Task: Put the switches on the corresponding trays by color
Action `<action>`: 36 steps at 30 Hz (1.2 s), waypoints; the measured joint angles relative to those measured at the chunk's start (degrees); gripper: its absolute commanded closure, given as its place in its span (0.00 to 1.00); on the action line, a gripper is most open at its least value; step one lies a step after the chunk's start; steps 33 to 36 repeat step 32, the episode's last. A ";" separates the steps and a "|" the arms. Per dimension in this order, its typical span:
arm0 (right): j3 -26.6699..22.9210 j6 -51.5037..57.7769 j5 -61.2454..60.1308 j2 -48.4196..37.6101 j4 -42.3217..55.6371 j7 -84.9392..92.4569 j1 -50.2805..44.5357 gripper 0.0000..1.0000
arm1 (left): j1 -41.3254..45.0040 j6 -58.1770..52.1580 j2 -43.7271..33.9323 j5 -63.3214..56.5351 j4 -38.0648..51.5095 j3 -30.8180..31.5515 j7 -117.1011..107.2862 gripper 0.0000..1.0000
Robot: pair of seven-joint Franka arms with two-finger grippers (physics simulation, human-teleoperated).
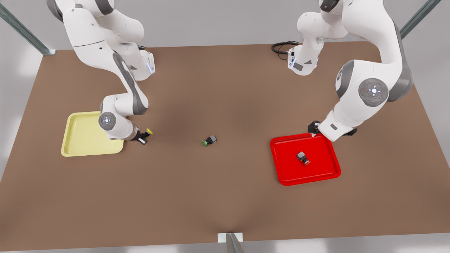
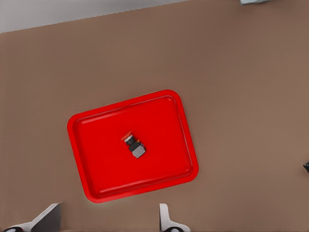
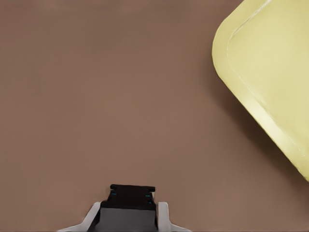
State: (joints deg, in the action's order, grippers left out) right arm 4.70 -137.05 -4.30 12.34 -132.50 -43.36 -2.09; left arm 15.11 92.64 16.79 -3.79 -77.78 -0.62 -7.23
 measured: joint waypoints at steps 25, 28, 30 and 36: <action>-15.05 17.72 2.40 -8.57 20.98 32.54 -2.11 0.00 | 0.63 0.00 0.71 -2.52 0.34 0.10 -1.82 0.00; -13.36 39.96 4.78 -7.89 38.68 37.27 -3.16 0.00 | 0.64 0.00 0.71 -2.52 0.35 0.09 -1.86 0.00; -13.23 46.58 3.96 -8.43 43.08 39.27 -3.21 0.00 | 0.62 0.00 0.71 -2.53 0.35 0.09 -1.87 0.00; -13.25 46.70 4.21 -8.73 42.17 39.49 -2.29 0.00 | 0.62 0.00 0.71 -2.53 0.35 0.09 -1.91 0.00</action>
